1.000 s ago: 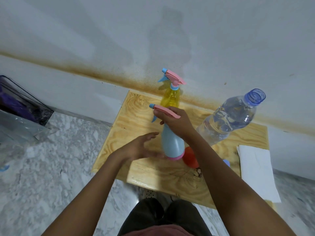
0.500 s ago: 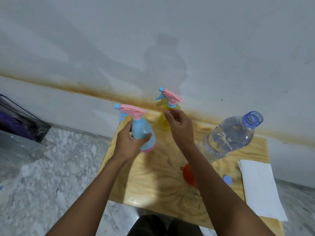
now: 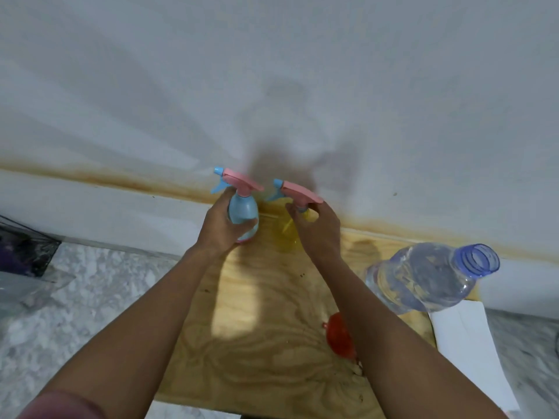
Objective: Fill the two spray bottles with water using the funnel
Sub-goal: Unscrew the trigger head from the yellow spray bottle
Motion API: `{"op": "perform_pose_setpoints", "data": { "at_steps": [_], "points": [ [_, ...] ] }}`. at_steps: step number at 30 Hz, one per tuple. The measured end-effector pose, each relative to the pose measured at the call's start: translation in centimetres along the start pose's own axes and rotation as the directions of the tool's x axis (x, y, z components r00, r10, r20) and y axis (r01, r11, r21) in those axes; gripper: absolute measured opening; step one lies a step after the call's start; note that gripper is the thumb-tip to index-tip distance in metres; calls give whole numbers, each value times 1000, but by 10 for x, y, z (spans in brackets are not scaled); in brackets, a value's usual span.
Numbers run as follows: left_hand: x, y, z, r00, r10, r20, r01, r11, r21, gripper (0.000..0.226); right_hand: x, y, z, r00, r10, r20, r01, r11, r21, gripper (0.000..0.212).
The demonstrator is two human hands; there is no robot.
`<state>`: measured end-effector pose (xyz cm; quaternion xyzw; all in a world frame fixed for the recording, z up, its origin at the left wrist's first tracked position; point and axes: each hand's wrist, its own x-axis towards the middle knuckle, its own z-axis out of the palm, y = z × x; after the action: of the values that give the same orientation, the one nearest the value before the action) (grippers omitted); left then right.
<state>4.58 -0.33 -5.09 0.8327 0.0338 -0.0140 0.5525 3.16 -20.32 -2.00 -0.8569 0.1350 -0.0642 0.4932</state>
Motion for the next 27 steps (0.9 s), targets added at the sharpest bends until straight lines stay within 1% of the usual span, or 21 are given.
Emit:
{"op": "perform_pose_setpoints", "data": {
  "at_steps": [3,5,7,9,11,12,14,15,17,19,21,22,24,26,27],
  "points": [
    [5,-7,0,1000,21,14,-21,1000,10,67,-2,-1,-5,1000,-15,5,15,999,30,25],
    [8,-13,-1,999,26,20,-26,999,20,64,-7,-2,-11,999,-34,13,33,999,40,17],
    [7,-17,-4,1000,13,16,-14,999,38,59,-12,-3,-16,999,-39,13,39,998,45,17],
    [5,-17,-7,1000,5,-1,-5,999,32,62,-19,-8,-22,999,-50,8,49,997,58,19],
    [-5,-13,-8,998,-45,-48,45,999,-14,72,-29,-14,-30,997,-80,-4,80,995,63,18],
    [-16,-5,-8,995,-64,-78,61,998,-29,71,-34,-18,-35,995,-97,-10,97,993,68,17],
    [-48,4,-3,986,-4,-165,4,1000,1,60,-47,-23,-43,993,-118,-20,119,990,80,17],
    [-67,5,2,983,21,-184,-17,1000,23,58,-54,-25,-46,992,-120,-23,122,989,83,17],
    [-104,3,11,989,50,-142,-46,998,34,66,-67,-29,-51,993,-117,-20,119,989,93,18],
    [-132,6,20,996,82,-21,-81,996,29,70,-79,-33,-55,992,-124,-7,124,986,114,22],
    [-149,23,29,990,104,95,-108,993,46,87,-91,-37,-58,990,-141,10,138,980,144,23],
    [-155,32,33,990,98,105,-102,994,40,95,-96,-40,-60,988,-151,21,145,976,165,23],
    [-163,49,38,996,76,46,-76,997,-9,101,-106,-45,-62,983,-178,38,167,964,205,19],
    [-166,59,39,995,90,-35,-92,995,-32,91,-115,-51,-66,976,-214,49,196,951,240,19],
    [-169,64,38,993,106,-51,-108,994,-23,85,-118,-52,-68,973,-224,56,203,945,255,19]
  ]
}}
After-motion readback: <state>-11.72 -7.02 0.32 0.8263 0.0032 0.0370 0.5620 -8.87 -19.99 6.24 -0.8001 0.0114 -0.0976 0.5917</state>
